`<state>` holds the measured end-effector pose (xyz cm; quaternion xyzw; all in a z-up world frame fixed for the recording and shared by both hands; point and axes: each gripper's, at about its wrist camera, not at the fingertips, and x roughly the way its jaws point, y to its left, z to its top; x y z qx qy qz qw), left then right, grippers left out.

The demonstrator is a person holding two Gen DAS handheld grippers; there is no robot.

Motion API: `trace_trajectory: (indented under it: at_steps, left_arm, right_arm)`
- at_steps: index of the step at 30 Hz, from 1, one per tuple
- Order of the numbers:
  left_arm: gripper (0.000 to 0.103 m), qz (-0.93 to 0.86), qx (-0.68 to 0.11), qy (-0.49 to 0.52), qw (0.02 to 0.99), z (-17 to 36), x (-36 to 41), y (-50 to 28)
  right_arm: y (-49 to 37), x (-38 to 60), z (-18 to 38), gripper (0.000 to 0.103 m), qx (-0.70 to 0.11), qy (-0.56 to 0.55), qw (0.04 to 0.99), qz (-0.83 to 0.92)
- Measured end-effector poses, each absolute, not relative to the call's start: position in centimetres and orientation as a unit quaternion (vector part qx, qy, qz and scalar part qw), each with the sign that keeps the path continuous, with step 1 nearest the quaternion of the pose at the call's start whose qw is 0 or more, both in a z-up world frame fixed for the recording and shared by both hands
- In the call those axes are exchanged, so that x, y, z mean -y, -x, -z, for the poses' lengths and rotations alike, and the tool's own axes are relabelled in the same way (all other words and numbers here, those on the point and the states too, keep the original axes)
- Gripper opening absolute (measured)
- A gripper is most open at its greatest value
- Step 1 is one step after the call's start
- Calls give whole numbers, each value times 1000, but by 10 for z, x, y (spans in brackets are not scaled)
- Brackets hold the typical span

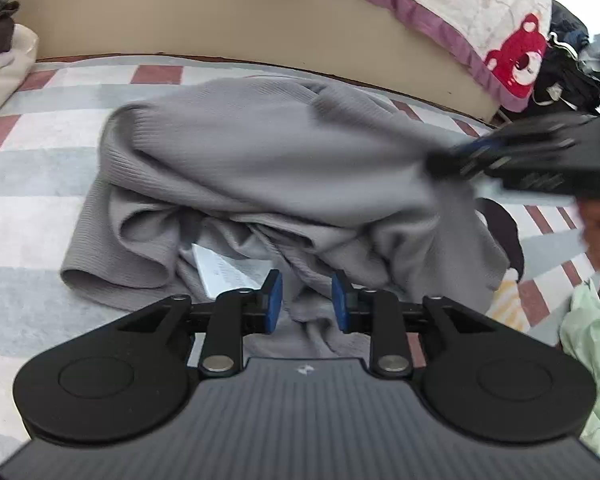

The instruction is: Fold clothes

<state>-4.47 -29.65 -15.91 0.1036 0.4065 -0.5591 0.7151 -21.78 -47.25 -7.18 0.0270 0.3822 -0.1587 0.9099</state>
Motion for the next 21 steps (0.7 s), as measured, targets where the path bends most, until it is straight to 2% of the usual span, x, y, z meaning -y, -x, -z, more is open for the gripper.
trace_trajectory:
  at_steps: [7, 12, 16, 18, 21]
  left_arm:
    - [29, 556, -412, -88, 716, 161, 298, 43]
    - [42, 558, -404, -91, 719, 160, 300, 46]
    - [43, 564, -410, -81, 713, 161, 301, 47]
    - [56, 564, -410, -81, 712, 163, 302, 47]
    - [62, 555, -403, -91, 722, 163, 307, 46]
  right_arm:
    - [259, 501, 1, 10, -297, 22, 916, 269]
    - [285, 523, -25, 8, -266, 34, 904, 332]
    - [310, 534, -40, 7, -247, 27, 894, 372]
    - [321, 538, -42, 7, -243, 16, 893, 379]
    - [332, 539, -36, 7, -247, 3, 889, 385]
